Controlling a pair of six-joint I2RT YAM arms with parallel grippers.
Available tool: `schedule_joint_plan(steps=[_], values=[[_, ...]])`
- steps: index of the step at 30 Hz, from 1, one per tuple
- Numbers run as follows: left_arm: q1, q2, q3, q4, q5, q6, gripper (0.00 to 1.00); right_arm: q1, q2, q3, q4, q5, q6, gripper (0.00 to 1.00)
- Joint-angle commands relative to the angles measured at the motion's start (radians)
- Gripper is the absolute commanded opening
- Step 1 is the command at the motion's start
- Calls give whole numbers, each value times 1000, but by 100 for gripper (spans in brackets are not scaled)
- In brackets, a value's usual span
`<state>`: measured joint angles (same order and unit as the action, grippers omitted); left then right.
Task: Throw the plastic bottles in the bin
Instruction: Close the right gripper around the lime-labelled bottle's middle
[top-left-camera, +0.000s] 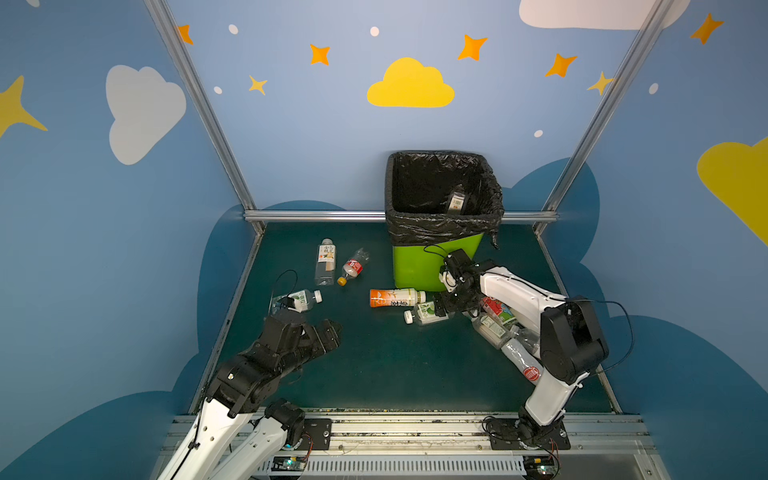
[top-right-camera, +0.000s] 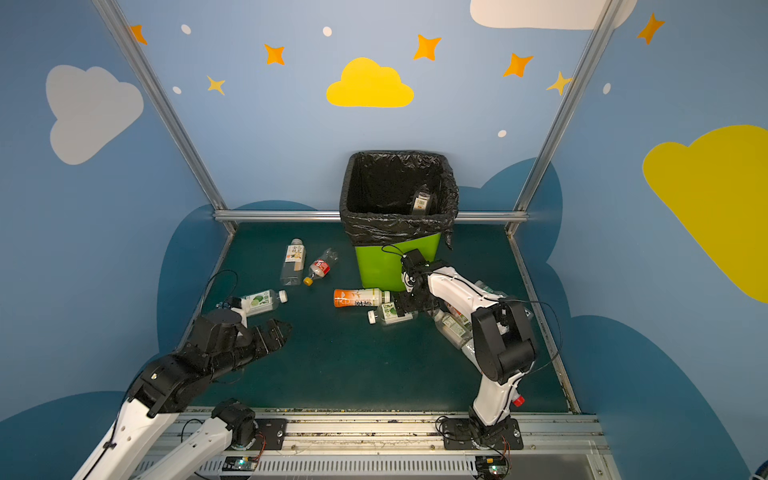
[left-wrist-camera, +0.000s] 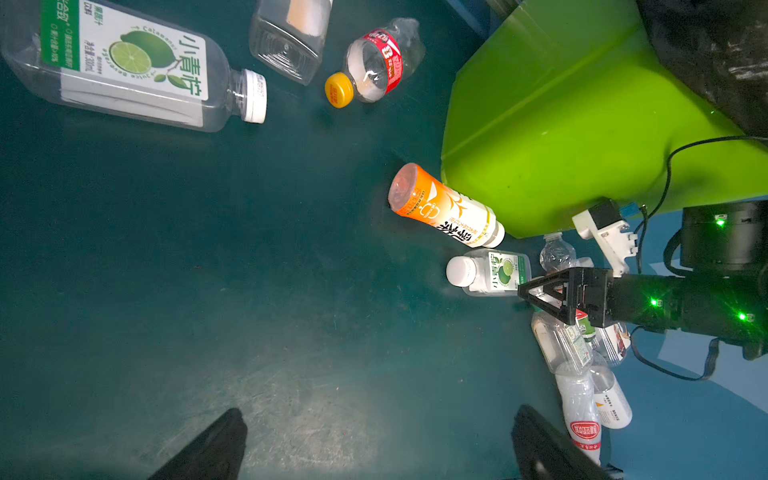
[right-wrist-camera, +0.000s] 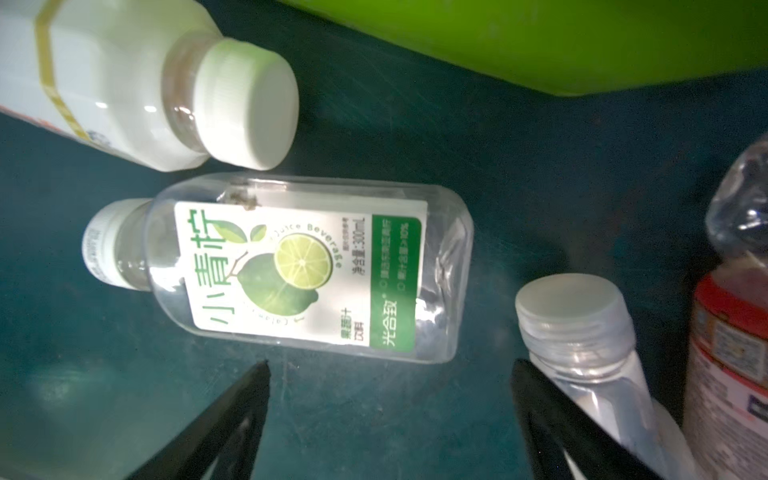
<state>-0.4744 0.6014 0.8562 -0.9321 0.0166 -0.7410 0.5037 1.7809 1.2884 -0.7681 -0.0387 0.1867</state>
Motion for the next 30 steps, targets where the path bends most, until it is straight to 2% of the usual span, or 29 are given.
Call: schedule_joint_plan(steps=[1, 9, 14, 19, 25, 26, 28, 30], values=[[-3, -15, 18, -42, -10, -12, 100, -13, 21, -25, 98, -45, 33, 92], [-3, -4, 24, -45, -7, -9, 100, -11, 5, -116, 184, -211, 34, 91], [-1, 8, 30, -41, -7, -4, 100, 15, -114, -205, 189, -318, 34, 92], [-1, 22, 14, -16, -2, -1, 100, 85, -205, -254, 224, -466, 8, 92], [-1, 74, 30, 12, 10, 16, 100, 192, -231, -210, 204, -602, -77, 92], [-1, 80, 31, 16, 11, 18, 100, 201, -233, -195, 177, -602, -96, 92], [-1, 87, 33, 22, 11, 18, 100, 216, -242, -167, 117, -487, -129, 92], [-2, 87, 30, 26, 10, 18, 100, 240, -247, -140, 60, -251, -173, 91]])
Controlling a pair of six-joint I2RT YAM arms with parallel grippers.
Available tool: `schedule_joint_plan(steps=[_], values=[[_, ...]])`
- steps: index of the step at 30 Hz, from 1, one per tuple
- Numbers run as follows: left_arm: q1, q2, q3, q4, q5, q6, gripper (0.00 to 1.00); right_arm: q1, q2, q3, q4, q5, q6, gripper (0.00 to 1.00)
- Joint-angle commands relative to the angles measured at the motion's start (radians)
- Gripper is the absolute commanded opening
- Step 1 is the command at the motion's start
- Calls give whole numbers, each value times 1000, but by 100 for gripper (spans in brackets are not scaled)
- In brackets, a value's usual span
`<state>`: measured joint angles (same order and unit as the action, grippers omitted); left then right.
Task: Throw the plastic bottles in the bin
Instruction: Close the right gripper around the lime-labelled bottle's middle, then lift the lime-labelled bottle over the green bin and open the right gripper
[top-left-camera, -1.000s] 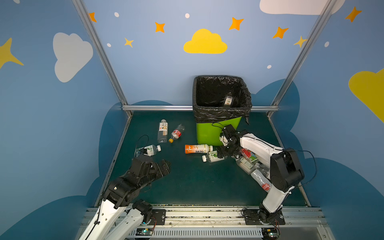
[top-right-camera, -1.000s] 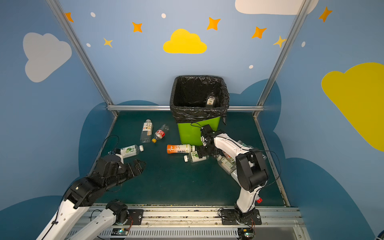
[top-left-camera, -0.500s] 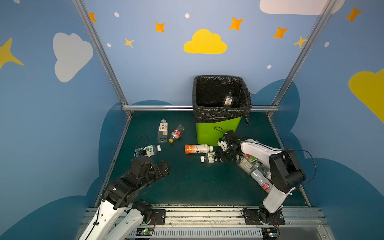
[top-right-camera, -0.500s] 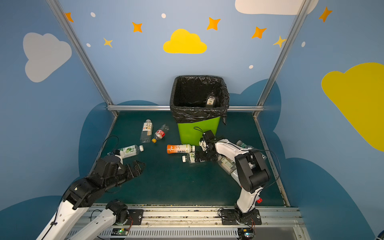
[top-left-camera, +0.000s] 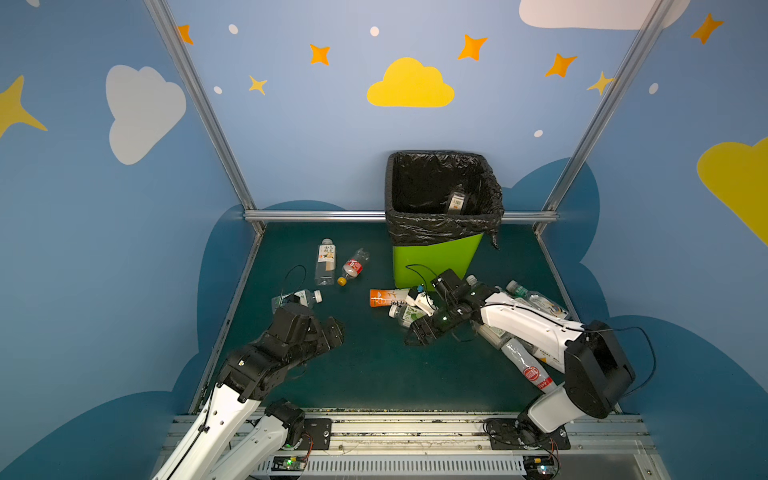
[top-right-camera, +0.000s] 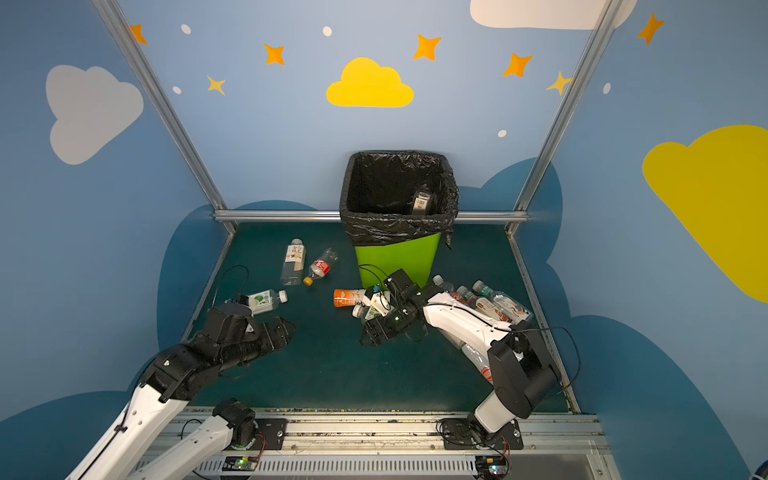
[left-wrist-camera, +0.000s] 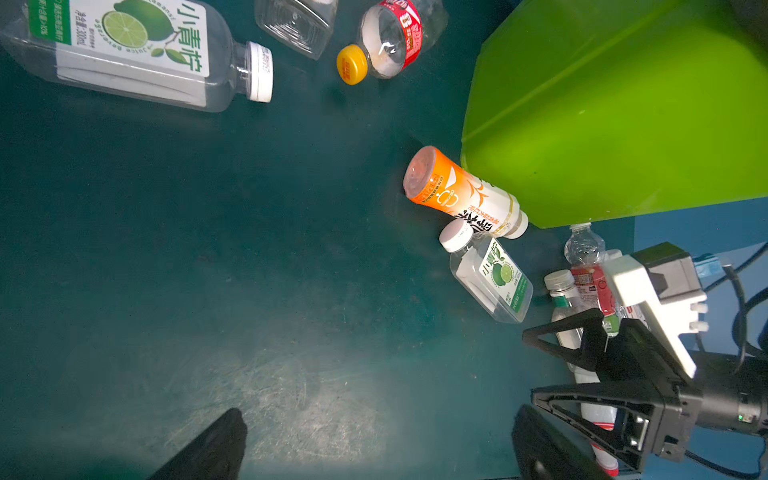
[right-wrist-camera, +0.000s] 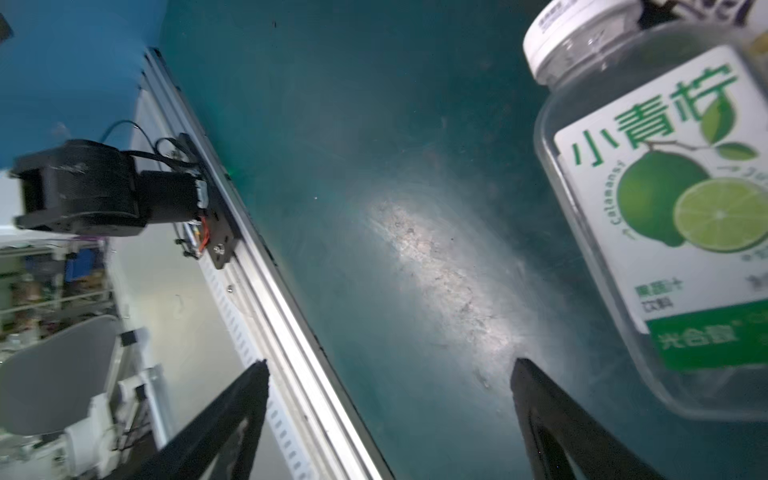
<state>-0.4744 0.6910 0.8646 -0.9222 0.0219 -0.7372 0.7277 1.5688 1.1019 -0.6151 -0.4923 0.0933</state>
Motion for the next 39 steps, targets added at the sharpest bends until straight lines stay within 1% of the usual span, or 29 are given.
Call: schedule_joint_plan(steps=[1, 3, 4, 9, 11, 14, 15, 17, 24, 27, 30, 35, 36, 39], values=[[-2, -2, 20, 17, 4, 16, 100, 21, -29, 57, -108, 291, -92, 91], [-2, -1, 15, 17, 1, 16, 100, 23, 7, 88, -144, 424, -133, 91], [-1, 1, 14, 19, 1, 16, 100, 23, 29, 103, -155, 459, -152, 91], [-2, 6, 5, 23, 6, 11, 100, 21, 173, 205, -209, 535, -241, 91], [-1, 3, 6, 23, 3, 10, 100, 21, 217, 241, -209, 540, -263, 92], [-2, -5, 8, 16, -5, 14, 100, 20, 273, 293, -221, 501, -284, 93], [-1, -10, 12, 8, -9, 14, 100, 21, 292, 310, -226, 507, -286, 93], [-2, -17, 13, -2, -16, 15, 100, 20, 323, 330, -228, 519, -291, 93], [-1, -51, 12, -33, -34, 14, 100, 22, 415, 365, -231, 503, -308, 93], [-2, -59, 19, -49, -41, 17, 100, 28, 427, 368, -236, 495, -298, 87], [-2, -67, 24, -63, -51, 21, 100, 43, 399, 347, -223, 486, -285, 76], [-1, -70, 25, -70, -56, 29, 100, 77, 314, 296, -213, 483, -250, 52], [-2, -69, 24, -69, -56, 31, 100, 84, 295, 285, -218, 484, -242, 50], [-2, -67, 26, -70, -62, 39, 100, 118, 211, 254, -240, 499, -211, 49]])
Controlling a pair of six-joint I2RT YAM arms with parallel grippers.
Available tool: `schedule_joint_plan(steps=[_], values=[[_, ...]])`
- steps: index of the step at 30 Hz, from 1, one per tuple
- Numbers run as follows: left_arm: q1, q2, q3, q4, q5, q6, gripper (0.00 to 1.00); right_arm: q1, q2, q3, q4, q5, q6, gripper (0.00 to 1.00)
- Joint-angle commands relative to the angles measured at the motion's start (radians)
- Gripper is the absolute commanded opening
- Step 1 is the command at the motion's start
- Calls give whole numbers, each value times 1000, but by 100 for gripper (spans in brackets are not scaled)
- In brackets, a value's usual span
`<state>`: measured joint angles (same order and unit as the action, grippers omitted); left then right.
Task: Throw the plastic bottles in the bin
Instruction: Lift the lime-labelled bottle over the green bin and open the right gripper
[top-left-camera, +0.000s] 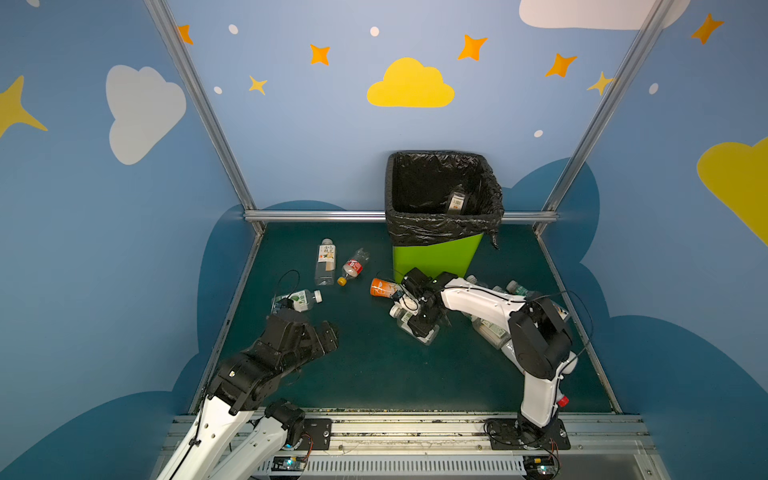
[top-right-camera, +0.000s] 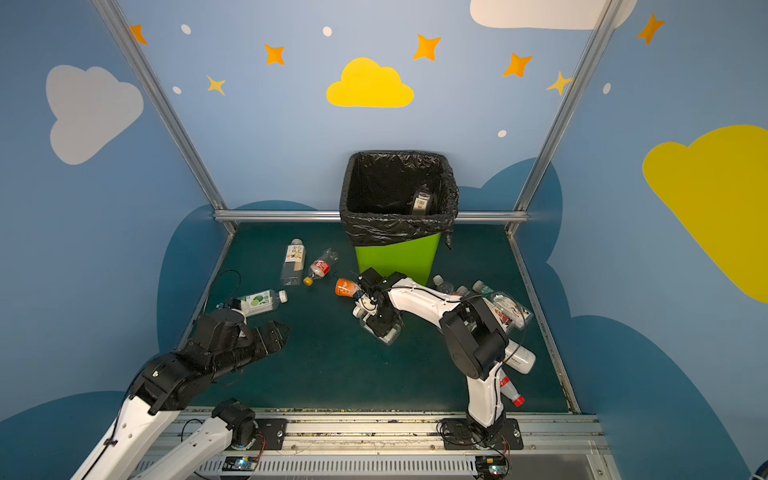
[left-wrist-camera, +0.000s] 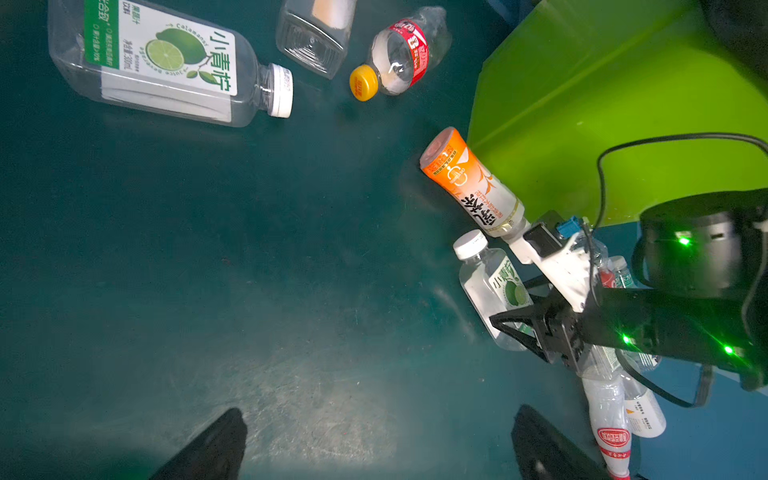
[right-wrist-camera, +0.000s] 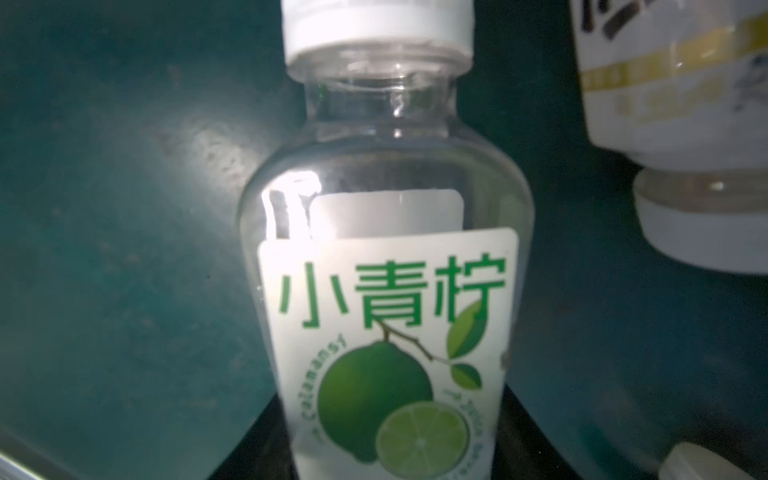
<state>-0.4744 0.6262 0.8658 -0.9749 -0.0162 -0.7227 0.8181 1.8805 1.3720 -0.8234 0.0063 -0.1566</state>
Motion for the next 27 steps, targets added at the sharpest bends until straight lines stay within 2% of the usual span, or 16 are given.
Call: schedule_joint_plan(steps=[1, 6, 9, 12, 16, 17, 19, 21, 23, 24, 26, 27], values=[[0, -1, 25, -17, -27, 26, 100, 45, -143, -25, -43, 1, 49, 49], [-1, 13, 44, -15, -51, 45, 100, 177, -362, -27, -96, -66, 61, 48], [-1, 26, 71, -11, -80, 57, 100, 287, -474, 45, -101, -128, 32, 48], [0, 41, 117, -8, -113, 80, 100, 379, -545, 180, -66, -56, -11, 48], [-1, 75, 197, 13, -146, 133, 100, 374, -576, 378, 69, 106, -65, 46], [0, 92, 225, 15, -151, 149, 100, 351, -566, 436, 110, 147, -81, 45], [0, 147, 292, -3, -158, 180, 100, 260, -505, 585, 127, 157, -72, 46], [-1, 210, 363, -40, -163, 202, 100, 126, -388, 796, 68, 150, -44, 45], [0, 268, 426, -65, -154, 219, 100, -20, -204, 1053, -44, 137, -2, 51], [0, 285, 443, -65, -147, 225, 100, -75, -116, 1180, -110, 132, 15, 58], [-1, 308, 471, -65, -132, 229, 100, -173, 103, 1484, -272, 137, 60, 86], [-1, 313, 484, -67, -127, 230, 100, -210, 165, 1582, -332, 123, 91, 92]])
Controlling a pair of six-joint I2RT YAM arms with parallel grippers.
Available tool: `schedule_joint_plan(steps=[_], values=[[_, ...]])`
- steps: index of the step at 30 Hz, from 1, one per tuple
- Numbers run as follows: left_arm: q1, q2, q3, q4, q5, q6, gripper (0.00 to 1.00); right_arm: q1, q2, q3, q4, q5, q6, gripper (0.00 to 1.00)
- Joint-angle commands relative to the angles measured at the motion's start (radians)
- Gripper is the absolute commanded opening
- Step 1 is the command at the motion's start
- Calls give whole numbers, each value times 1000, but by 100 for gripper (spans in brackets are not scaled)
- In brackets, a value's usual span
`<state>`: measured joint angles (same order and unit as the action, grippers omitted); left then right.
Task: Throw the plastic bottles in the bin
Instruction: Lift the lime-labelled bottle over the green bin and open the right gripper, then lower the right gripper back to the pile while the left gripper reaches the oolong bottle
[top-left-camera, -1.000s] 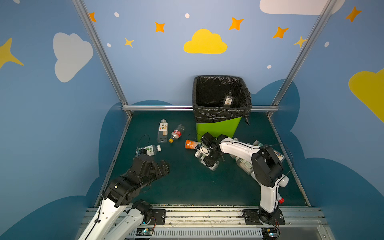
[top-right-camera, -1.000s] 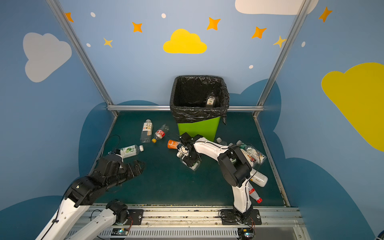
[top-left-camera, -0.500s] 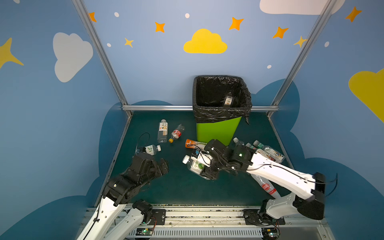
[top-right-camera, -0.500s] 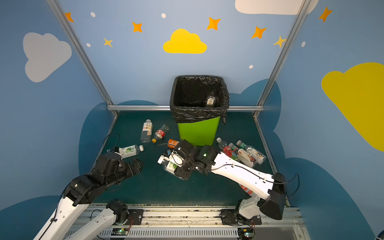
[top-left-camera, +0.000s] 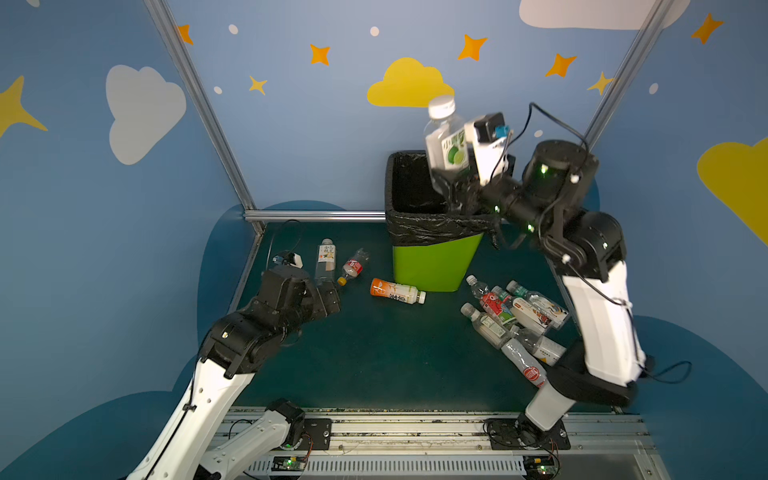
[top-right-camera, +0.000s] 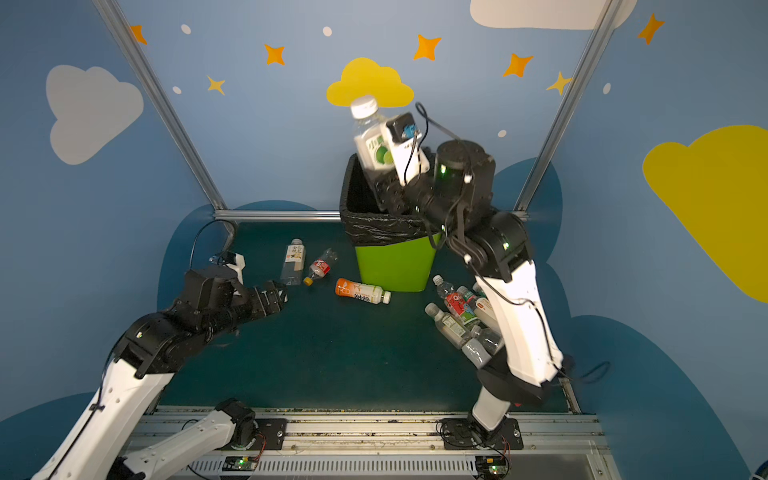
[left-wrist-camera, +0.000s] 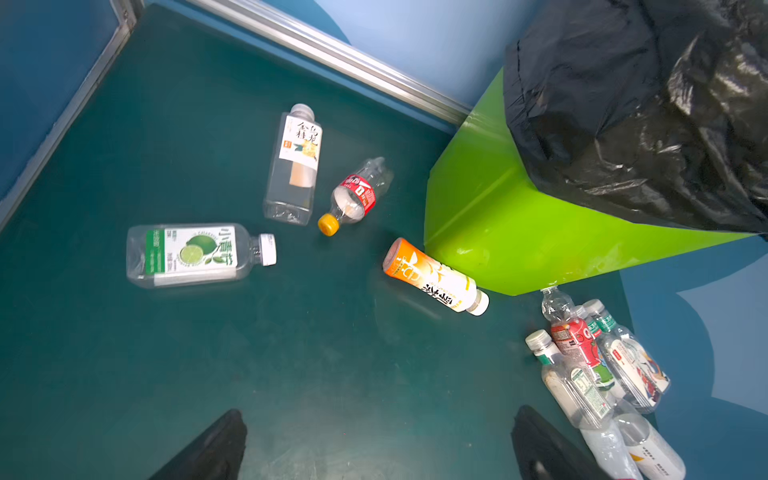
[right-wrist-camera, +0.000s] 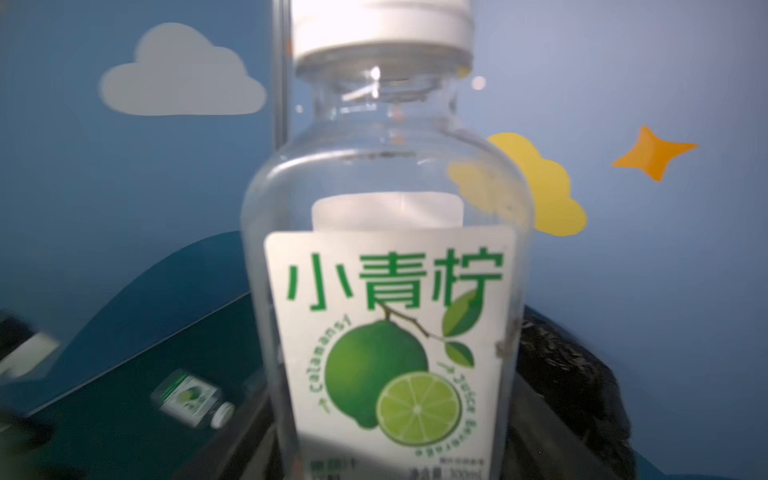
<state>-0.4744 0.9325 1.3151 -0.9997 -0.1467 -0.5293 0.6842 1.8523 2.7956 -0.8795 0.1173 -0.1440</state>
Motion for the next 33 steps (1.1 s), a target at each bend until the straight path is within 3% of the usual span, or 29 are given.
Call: schedule_joint_plan(steps=[1, 4, 6, 8, 11, 18, 23, 26, 30, 33], values=[[-1, 12, 50, -51, 5, 35, 100, -111, 229, 215, -326, -11, 126, 92], [1, 14, 78, -93, -1, 43, 100, -167, 119, 115, -368, -29, 235, 93], [0, -4, 62, -112, -23, 40, 100, -172, -72, -172, -240, -3, 241, 93], [2, -30, 19, -113, -42, 39, 100, -178, -333, -567, 20, -30, 249, 93], [8, -62, -51, -109, -66, 18, 100, -214, -550, -834, 129, -76, 299, 92], [101, 2, -111, -149, 20, -14, 97, -208, -726, -1096, -72, -259, 291, 79], [265, 45, -153, -151, 135, 46, 98, -145, -836, -1357, -105, -380, 350, 75], [373, 120, -141, -141, 186, 160, 100, -67, -879, -1497, -75, -391, 406, 74], [438, 266, -82, -95, 195, 280, 100, 38, -883, -1605, -36, -375, 467, 74], [480, 372, -41, -50, 165, 304, 100, 89, -864, -1638, -7, -360, 507, 74]])
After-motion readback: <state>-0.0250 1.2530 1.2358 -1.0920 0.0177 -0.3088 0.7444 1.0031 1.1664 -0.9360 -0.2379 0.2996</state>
